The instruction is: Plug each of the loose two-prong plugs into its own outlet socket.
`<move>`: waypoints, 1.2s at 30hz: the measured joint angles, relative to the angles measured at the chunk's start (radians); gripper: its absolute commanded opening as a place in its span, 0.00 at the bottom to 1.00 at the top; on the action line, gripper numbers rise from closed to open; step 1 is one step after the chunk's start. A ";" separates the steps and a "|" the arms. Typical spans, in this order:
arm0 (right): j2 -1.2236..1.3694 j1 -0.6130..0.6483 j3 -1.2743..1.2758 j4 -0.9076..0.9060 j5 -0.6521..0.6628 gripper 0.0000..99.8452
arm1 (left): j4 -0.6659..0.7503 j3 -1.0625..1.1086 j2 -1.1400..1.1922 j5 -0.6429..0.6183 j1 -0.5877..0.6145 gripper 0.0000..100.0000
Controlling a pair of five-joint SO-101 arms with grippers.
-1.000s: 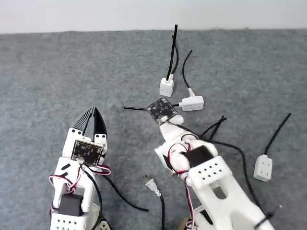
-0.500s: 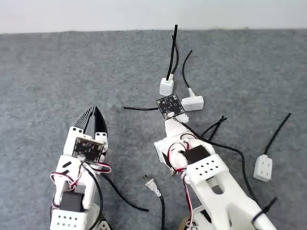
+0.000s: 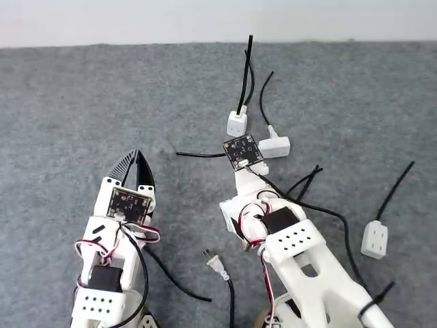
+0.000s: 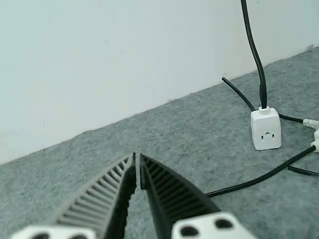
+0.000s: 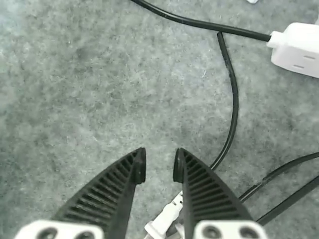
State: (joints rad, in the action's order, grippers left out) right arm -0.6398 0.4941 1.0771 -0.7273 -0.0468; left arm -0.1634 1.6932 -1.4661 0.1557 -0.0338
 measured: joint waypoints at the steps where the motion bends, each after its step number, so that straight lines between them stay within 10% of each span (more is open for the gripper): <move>1: 0.000 0.000 0.000 0.000 0.000 0.10 | 0.000 0.000 0.000 0.000 0.000 0.01; 36: -0.006 0.026 0.130 -0.078 -0.301 0.11 | 0.003 0.000 0.000 0.000 0.000 0.01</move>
State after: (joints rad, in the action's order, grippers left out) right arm -0.6460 0.5201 1.2075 -0.8055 -0.3475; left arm -0.1603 1.6932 -1.4661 0.1557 -0.0338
